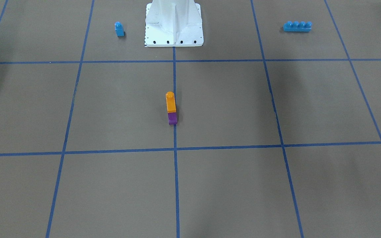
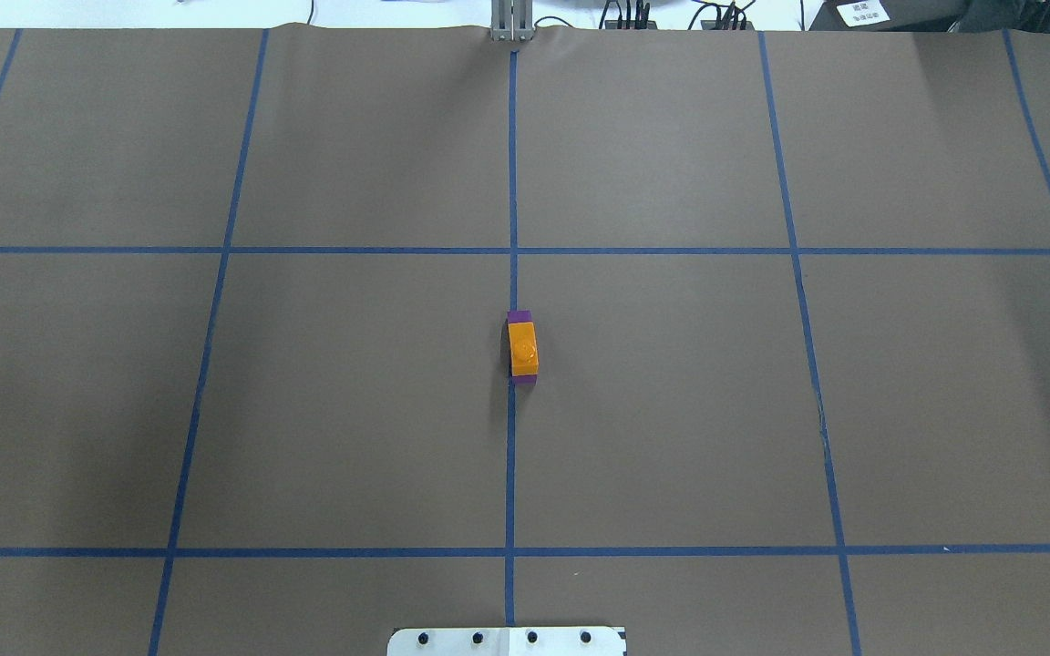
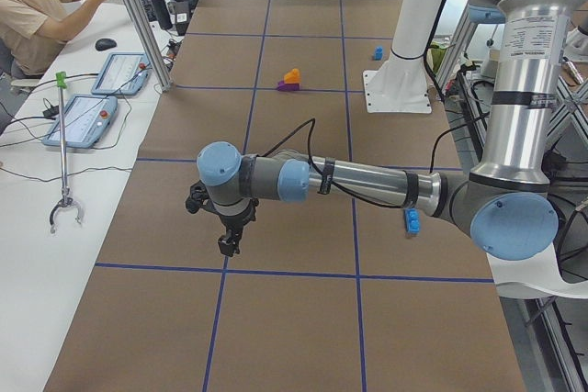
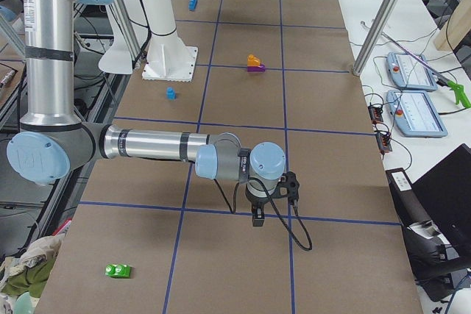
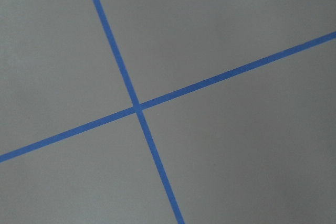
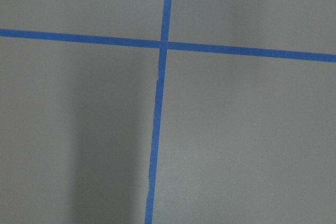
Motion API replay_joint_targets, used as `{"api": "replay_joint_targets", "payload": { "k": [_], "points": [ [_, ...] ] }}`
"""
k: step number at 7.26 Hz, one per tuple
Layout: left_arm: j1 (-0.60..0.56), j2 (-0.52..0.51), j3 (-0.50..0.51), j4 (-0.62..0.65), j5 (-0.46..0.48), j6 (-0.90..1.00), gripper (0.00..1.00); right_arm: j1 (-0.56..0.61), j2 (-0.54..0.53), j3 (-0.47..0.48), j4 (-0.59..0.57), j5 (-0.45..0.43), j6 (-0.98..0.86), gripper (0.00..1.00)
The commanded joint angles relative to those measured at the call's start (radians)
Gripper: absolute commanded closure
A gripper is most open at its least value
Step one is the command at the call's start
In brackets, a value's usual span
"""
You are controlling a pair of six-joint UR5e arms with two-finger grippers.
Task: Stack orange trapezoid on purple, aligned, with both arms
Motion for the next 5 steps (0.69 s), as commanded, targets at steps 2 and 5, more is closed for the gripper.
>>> {"api": "replay_joint_targets", "payload": {
  "k": [2,5],
  "points": [
    [-0.002,0.038,-0.012,0.007,-0.003,-0.041,0.00,0.006,0.006,0.004,-0.014,0.003,-0.011,0.00],
    [-0.002,0.023,-0.006,0.010,-0.003,-0.060,0.00,-0.044,0.041,0.025,-0.069,-0.023,0.003,0.00]
  ]
}}
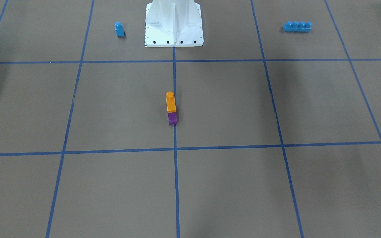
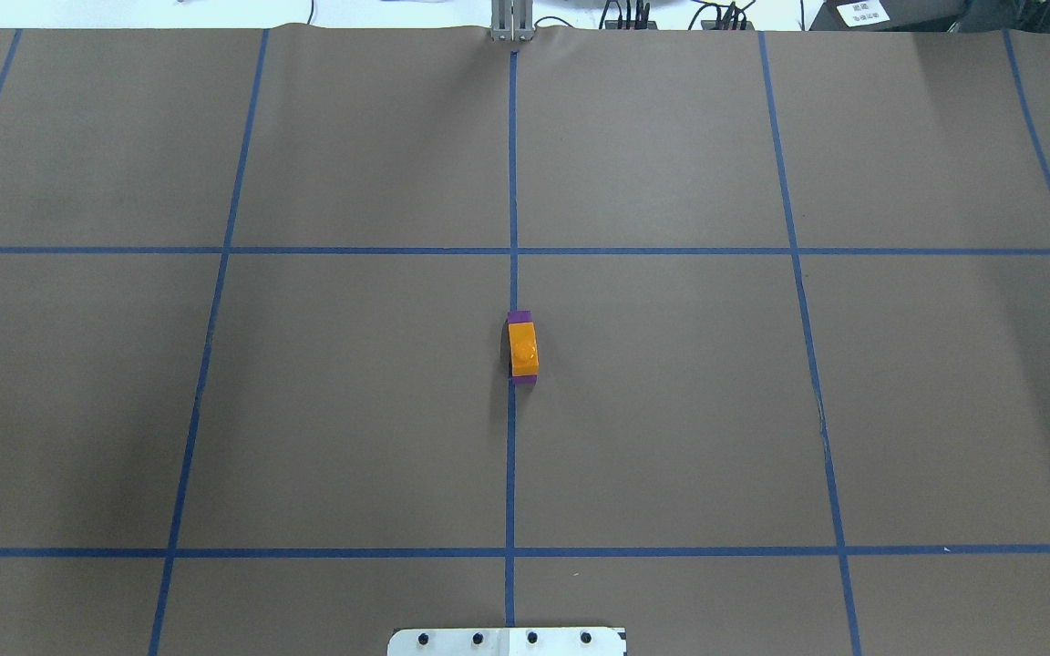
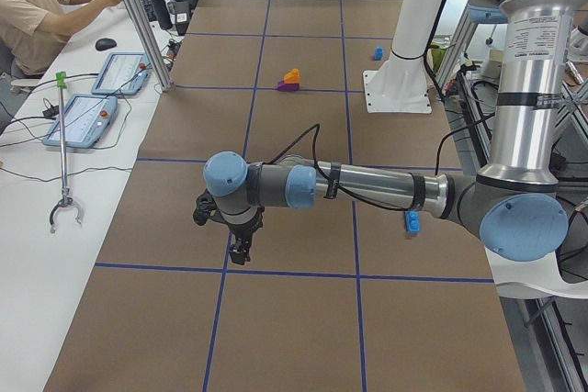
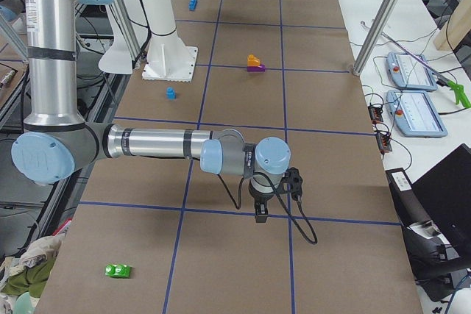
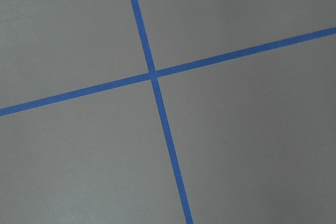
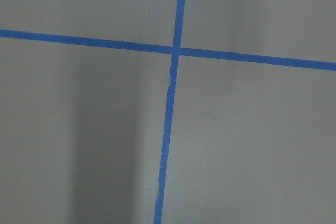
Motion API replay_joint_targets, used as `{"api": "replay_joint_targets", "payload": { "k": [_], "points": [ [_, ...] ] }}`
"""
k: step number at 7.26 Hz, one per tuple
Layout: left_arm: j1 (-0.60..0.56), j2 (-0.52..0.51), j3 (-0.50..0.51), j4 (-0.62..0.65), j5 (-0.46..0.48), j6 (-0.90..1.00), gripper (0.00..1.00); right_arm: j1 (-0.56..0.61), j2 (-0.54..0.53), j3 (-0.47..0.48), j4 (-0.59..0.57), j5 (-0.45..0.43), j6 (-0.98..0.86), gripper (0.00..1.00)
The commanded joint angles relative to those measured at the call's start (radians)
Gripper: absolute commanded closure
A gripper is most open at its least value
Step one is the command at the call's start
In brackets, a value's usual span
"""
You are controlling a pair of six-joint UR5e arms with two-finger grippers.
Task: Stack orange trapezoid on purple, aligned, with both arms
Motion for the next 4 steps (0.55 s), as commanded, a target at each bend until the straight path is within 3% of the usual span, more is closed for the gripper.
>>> {"api": "replay_joint_targets", "payload": {
  "k": [1,4],
  "points": [
    [0.000,-0.016,-0.014,0.001,0.004,-0.046,0.00,-0.012,0.008,0.008,-0.025,-0.008,0.002,0.00],
    [0.000,-0.014,-0.044,0.001,0.008,-0.046,0.00,-0.012,0.002,0.008,-0.024,-0.005,0.002,0.00]
  ]
}}
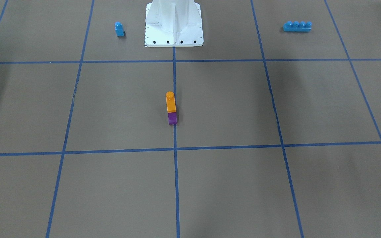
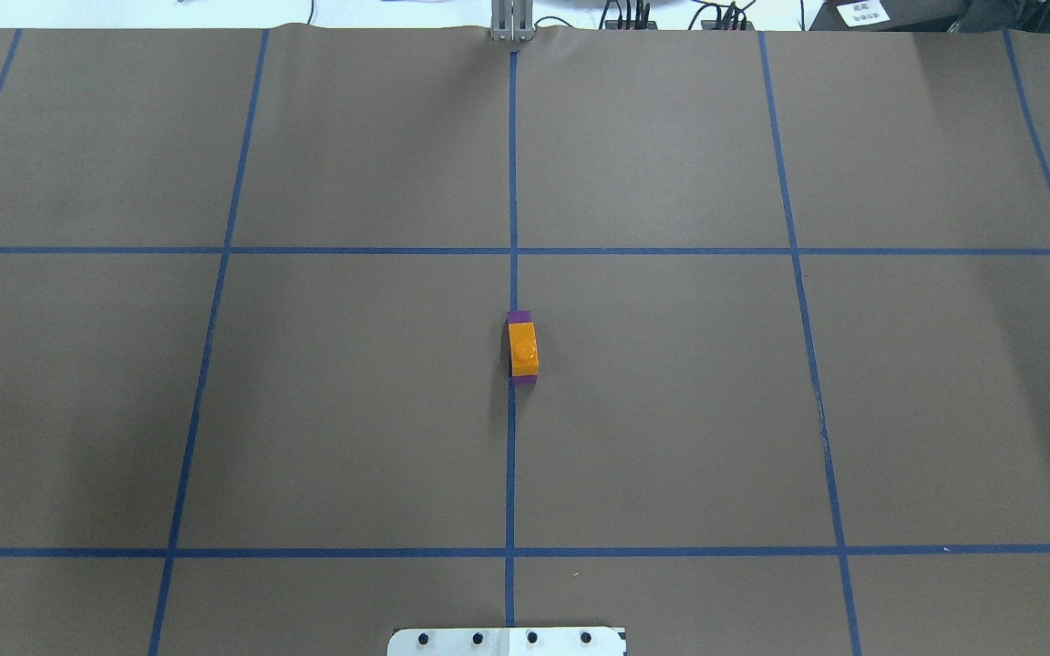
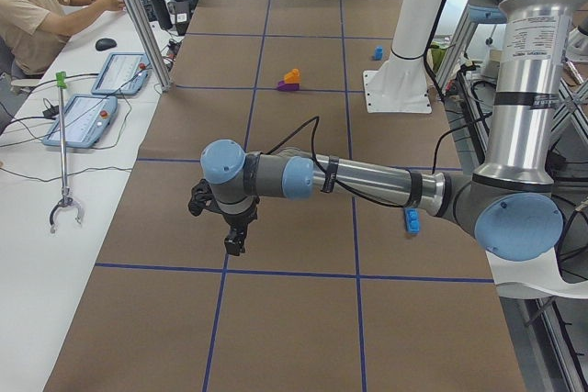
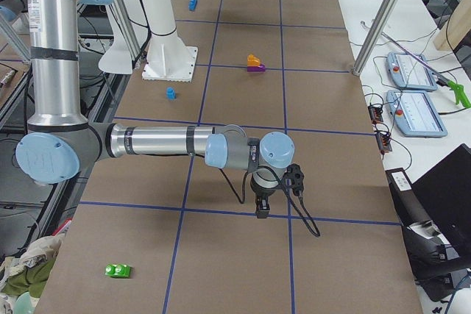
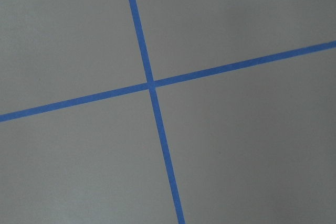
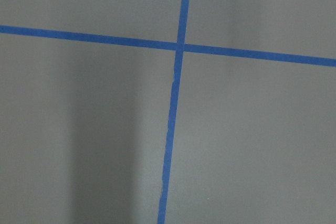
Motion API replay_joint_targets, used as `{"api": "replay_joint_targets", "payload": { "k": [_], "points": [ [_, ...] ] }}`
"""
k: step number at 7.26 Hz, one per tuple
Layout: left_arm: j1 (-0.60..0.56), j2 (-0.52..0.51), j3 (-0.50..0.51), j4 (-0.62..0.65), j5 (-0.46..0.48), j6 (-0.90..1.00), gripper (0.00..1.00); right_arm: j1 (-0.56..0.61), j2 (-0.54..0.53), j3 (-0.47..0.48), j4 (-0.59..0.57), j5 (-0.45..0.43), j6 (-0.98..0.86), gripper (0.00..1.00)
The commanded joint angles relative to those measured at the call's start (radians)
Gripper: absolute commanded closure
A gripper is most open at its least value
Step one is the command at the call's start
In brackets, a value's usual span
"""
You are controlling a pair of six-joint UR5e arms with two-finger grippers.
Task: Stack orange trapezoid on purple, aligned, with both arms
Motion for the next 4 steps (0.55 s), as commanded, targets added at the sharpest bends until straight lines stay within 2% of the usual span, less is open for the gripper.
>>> {"api": "replay_joint_targets", "payload": {
  "k": [1,4],
  "points": [
    [0.000,0.006,-0.009,0.000,0.005,0.000,0.00,0.000,-0.002,0.001,0.002,0.003,0.000,0.00],
    [0.000,0.016,0.010,0.000,0.005,0.001,0.00,0.000,-0.003,0.001,0.002,0.010,0.000,0.00]
  ]
}}
